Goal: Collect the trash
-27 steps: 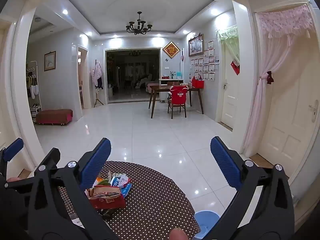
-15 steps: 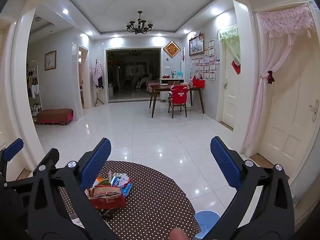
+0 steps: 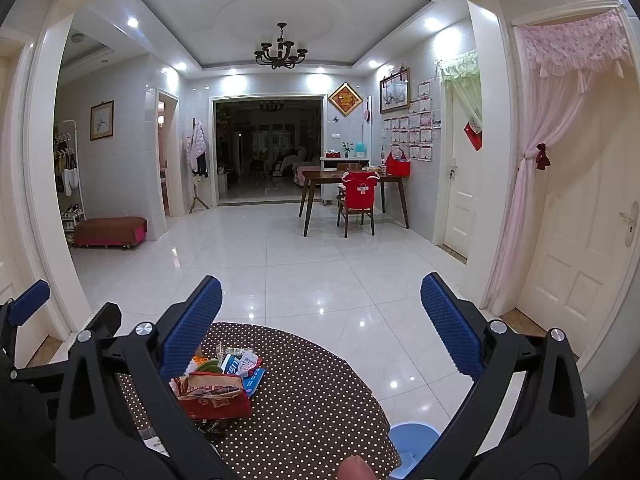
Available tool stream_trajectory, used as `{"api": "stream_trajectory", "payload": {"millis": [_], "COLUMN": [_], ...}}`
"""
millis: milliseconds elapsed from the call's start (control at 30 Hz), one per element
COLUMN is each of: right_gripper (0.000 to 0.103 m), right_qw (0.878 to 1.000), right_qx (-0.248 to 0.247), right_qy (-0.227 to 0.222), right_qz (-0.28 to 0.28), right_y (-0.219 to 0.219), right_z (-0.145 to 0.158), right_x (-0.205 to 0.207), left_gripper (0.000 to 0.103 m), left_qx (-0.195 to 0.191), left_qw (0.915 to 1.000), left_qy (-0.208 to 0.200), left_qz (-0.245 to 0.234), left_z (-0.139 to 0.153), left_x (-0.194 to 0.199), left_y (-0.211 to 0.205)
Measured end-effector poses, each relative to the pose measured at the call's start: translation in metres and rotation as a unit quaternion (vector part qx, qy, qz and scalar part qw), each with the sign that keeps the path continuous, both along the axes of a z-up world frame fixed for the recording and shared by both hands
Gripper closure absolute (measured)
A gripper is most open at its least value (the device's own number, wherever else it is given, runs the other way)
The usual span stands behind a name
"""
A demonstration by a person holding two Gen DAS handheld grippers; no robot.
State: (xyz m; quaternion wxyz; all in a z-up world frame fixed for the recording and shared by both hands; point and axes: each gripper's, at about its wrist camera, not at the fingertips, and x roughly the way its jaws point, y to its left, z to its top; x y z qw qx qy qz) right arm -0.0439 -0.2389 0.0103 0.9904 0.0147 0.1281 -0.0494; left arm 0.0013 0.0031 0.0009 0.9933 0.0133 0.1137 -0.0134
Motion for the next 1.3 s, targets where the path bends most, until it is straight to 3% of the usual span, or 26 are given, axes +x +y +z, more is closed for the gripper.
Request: {"api": "stream_trajectory", "payload": {"millis": [1000, 1300], "right_gripper": [0.006, 0.006], "right_qw": [1.000, 1.000], "right_qx": [-0.001, -0.001], "right_qy": [0.002, 0.013], "right_qz": [0.003, 0.007], "right_y": [0.004, 0.011], "right_z": [0.002, -0.007], "right_x": [0.001, 0.011], "left_gripper": [0.004, 0.004], "left_qx": [0.000, -0.008], "left_qw": [1.0000, 0.9998], "left_qy": [-0.003, 0.016], "left_qz": [0.002, 0.006], "left_z": [0.003, -0.006], "left_x": [-0.001, 0.008], "left_y": [0.000, 0.010]}}
